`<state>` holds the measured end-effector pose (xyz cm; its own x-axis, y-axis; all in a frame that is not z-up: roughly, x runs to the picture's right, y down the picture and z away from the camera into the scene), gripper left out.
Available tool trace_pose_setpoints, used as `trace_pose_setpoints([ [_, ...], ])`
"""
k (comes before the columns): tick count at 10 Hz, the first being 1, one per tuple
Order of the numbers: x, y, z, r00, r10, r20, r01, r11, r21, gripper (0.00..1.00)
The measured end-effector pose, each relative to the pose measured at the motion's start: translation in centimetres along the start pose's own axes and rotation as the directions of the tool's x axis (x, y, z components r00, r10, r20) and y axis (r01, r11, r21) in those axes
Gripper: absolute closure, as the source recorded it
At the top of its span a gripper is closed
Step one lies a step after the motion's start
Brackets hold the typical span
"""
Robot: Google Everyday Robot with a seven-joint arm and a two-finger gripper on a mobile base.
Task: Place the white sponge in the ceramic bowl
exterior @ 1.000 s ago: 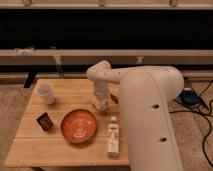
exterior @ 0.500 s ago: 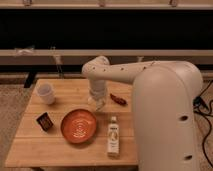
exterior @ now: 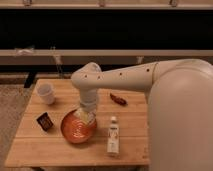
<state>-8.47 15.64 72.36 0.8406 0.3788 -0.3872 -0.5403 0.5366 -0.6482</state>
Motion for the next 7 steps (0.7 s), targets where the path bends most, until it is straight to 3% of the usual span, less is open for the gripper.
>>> trace_pose_setpoints([
  [2, 0.4, 2.1, 0.7, 0.998, -0.053, -0.019, 0.052, 0.998, -0.022, 0.69],
  [5, 0.0, 2.1, 2.6, 0.995, -0.095, -0.025, 0.094, 0.995, -0.036, 0.39],
  [7, -0.8, 1.8, 3.6, 0.992, -0.125, -0.027, 0.125, 0.992, -0.026, 0.33],
])
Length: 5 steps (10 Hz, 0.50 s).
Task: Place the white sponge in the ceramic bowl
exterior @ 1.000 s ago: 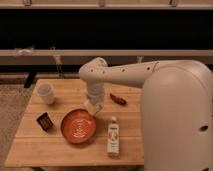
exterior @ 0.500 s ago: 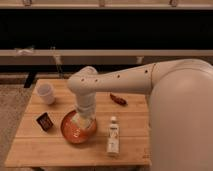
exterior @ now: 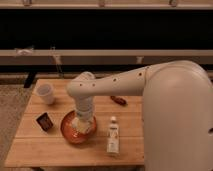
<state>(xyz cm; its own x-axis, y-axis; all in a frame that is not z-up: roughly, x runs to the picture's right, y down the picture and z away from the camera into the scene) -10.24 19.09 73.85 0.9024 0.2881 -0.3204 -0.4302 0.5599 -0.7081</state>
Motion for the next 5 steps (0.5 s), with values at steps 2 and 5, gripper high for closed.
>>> trace_pose_setpoints([
  [2, -0.9, -0.2, 0.8, 1.000, -0.020, -0.005, 0.020, 1.000, 0.007, 0.33],
  [5, -1.3, -0.8, 1.4, 1.000, -0.028, -0.011, 0.028, 0.999, 0.016, 0.33],
])
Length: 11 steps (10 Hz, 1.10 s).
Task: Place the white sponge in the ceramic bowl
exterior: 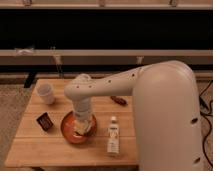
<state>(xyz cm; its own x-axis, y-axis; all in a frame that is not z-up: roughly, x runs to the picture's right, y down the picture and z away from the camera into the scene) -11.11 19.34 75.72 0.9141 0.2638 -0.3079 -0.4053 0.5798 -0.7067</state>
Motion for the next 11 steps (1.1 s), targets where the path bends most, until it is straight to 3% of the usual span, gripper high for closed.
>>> trace_pose_setpoints([
  [3, -0.6, -0.5, 0.0, 1.000, -0.005, 0.004, 0.005, 1.000, 0.015, 0.33],
  [6, -1.4, -1.5, -1.2, 0.999, -0.002, 0.036, 0.001, 1.000, 0.031, 0.33],
  [11, -2.5, -5.9, -3.9, 0.993, 0.066, 0.098, -0.071, 0.996, 0.046, 0.33],
])
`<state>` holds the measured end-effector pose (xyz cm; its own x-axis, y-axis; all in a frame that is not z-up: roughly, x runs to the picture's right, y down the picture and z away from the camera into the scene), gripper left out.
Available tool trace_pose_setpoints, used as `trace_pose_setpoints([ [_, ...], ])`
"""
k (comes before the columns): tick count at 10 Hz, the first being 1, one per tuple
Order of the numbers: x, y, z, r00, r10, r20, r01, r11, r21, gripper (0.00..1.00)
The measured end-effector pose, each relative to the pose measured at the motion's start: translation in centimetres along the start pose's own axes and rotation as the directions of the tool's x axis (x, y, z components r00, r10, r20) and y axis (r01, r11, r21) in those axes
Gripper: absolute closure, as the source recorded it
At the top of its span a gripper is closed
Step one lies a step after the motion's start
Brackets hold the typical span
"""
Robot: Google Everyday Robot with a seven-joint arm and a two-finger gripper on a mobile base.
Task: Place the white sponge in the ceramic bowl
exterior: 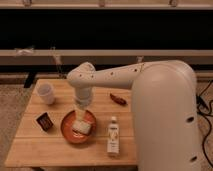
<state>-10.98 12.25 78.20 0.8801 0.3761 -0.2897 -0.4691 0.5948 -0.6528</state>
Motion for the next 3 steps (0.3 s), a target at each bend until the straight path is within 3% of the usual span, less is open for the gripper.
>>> trace_pose_setpoints([
  [3, -0.10, -0.07, -0.05, 1.000, 0.001, 0.000, -0.001, 1.000, -0.001, 0.33],
])
